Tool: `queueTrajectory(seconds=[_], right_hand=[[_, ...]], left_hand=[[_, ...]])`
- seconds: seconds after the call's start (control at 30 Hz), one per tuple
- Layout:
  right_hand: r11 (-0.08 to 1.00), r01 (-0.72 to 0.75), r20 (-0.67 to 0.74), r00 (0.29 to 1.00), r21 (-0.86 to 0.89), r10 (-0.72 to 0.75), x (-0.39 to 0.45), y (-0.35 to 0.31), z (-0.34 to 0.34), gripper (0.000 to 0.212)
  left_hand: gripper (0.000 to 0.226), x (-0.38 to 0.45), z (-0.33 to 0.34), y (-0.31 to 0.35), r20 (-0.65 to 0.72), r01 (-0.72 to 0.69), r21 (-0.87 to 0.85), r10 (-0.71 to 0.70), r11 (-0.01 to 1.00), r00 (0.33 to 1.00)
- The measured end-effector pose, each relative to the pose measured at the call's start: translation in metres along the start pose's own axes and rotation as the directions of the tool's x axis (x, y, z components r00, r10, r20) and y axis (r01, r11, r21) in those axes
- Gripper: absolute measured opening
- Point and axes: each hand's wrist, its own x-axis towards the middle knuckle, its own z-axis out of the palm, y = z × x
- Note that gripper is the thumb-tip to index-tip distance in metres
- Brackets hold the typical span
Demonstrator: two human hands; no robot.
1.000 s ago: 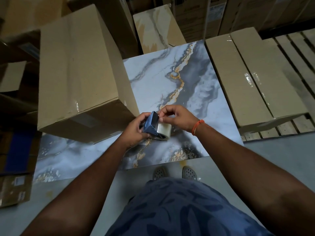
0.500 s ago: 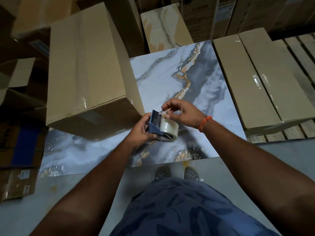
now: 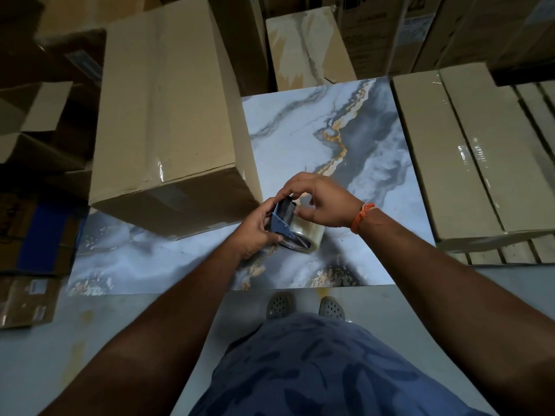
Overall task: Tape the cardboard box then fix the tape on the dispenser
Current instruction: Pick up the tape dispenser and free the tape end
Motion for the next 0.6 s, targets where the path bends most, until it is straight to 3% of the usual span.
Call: queueTrajectory(seconds=[0.6], right_hand=[[0.998, -0.048, -0.100, 0.994, 0.040, 0.052, 0.0014, 0.0030, 0.0050, 0.036]], left_hand=[[0.085, 0.0061, -0.0039, -0.0049, 0.048, -0.034, -0.001, 0.034, 0.999, 0.998]])
